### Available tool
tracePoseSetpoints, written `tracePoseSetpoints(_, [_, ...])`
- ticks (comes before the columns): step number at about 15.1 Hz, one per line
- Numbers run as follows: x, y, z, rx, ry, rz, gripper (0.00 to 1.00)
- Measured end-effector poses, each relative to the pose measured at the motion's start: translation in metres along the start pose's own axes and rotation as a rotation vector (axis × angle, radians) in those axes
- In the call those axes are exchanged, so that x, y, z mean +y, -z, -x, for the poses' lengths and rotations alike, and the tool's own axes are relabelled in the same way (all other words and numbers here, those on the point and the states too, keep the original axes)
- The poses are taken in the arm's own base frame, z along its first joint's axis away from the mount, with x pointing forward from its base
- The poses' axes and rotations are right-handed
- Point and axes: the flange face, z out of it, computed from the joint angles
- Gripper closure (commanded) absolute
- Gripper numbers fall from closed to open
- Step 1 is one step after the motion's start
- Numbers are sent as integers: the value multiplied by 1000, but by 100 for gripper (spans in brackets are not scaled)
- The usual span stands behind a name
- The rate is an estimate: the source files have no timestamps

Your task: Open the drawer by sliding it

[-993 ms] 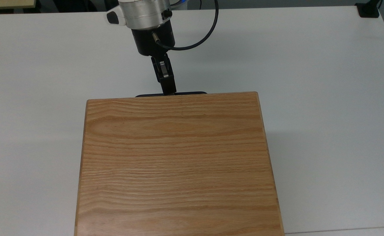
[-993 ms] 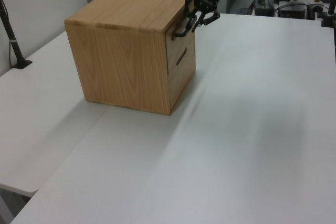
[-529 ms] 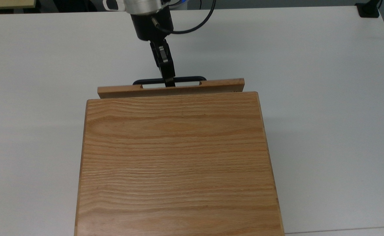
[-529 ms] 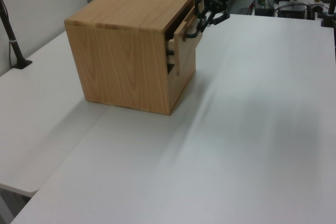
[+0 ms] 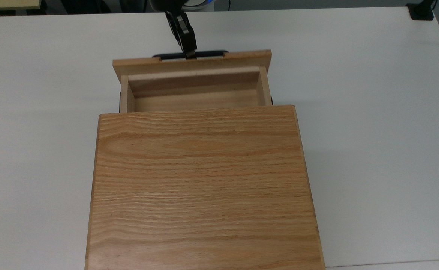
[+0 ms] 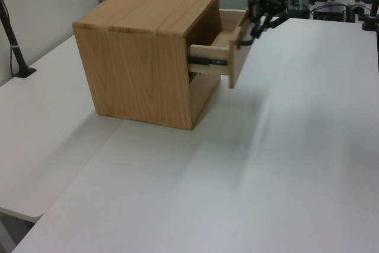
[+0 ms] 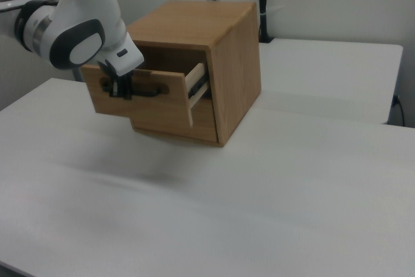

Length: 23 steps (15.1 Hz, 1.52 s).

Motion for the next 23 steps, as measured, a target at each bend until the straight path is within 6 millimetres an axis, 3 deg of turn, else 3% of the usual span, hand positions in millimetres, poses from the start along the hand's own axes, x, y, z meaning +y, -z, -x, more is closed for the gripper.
tracePoseSetpoints(7, [48, 27, -6, -104, 65, 90, 91])
tracePoseSetpoints(9, [53, 28, -5, -125, 74, 112, 82])
tracePoseSetpoints(10, [55, 28, -5, -134, 77, 121, 58])
tracePoseSetpoints(11, [57, 29, -5, -139, 83, 125, 1])
tracePoseSetpoints(14, [61, 29, -2, -162, 103, 148, 0])
tracePoseSetpoints(17, [60, 39, 20, -225, 284, 165, 0])
tracePoseSetpoints(23, [45, 92, 33, -221, 623, 220, 0])
